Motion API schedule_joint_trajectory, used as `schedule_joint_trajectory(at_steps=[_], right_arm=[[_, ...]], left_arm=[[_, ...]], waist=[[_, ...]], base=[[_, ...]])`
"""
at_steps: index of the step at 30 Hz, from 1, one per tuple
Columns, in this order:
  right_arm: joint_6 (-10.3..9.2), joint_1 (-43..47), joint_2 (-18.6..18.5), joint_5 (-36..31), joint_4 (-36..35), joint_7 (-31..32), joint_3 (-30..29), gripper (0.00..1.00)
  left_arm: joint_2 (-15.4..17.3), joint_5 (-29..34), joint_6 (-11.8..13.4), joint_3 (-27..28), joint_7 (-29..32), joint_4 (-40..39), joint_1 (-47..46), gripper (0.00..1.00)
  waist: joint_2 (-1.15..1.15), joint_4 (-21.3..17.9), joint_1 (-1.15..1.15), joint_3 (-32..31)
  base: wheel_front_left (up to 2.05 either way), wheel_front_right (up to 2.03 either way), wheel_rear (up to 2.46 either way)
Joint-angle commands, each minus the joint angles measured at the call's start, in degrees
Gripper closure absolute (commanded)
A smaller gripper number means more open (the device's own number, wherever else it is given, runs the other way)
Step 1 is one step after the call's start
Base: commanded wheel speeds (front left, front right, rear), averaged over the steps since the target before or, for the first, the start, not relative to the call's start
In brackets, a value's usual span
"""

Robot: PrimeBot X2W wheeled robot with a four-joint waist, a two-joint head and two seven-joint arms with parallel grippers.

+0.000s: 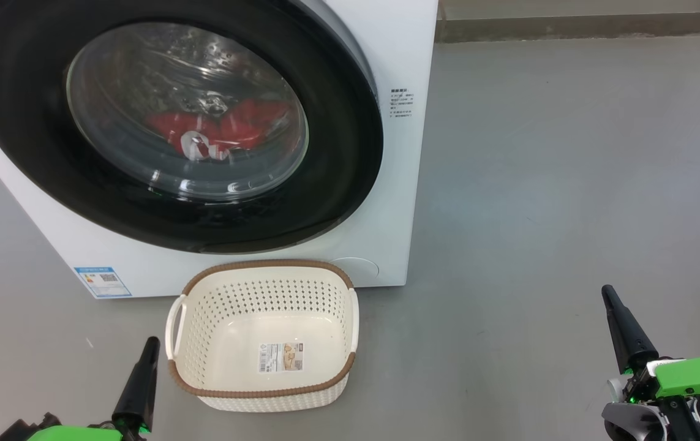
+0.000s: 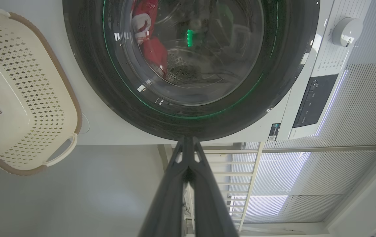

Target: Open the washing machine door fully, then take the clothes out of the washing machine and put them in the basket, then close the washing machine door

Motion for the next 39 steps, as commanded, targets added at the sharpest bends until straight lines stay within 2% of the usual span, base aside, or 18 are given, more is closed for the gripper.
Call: schedule_joint_trajectory(at_steps=[1,2,10,14,19,39], right_arm=[[-0.03,-2.5,-0.5,-0.6,-1.6,0.4,0.8,1.00],[0.00,0.0,0.0,0.0,0.0,0.0,0.0,0.00],[0.01,2.1,1.2,0.0,2.9,-0.4,0.8,0.00],[0.01,2.2,1.2,-0.4,2.6,-1.0,1.3,0.00],[0.01,2.3,0.6,-1.9,2.2,-1.9,2.0,0.00],[0.00,2.3,-0.8,-16.4,1.7,-5.3,3.8,0.00]], left_arm=[[0.6,0.7,-0.4,2.1,0.4,-1.2,-2.4,1.00],[0.0,0.0,0.0,0.0,0.0,0.0,0.0,0.00],[-0.8,0.2,0.0,-0.7,-0.4,2.6,1.9,0.00],[-0.8,0.9,0.0,-0.9,-1.1,1.9,2.0,0.00],[-0.6,3.2,0.0,-1.2,-1.9,1.2,2.3,0.00],[-0.5,21.5,0.4,-2.2,-5.3,-1.6,2.9,0.00]], waist=[[0.00,0.0,0.00,0.0],[0.00,0.0,0.00,0.0],[0.00,0.0,0.01,0.1],[0.00,0.1,0.13,-0.1],[0.00,0.1,0.01,0.1],[0.00,0.2,0.00,0.5]], base=[[0.00,0.00,0.00],[0.00,0.00,0.00],[0.00,0.00,0.00],[0.00,0.00,0.00],[0.00,0.00,0.00],[0.00,0.00,0.00]])
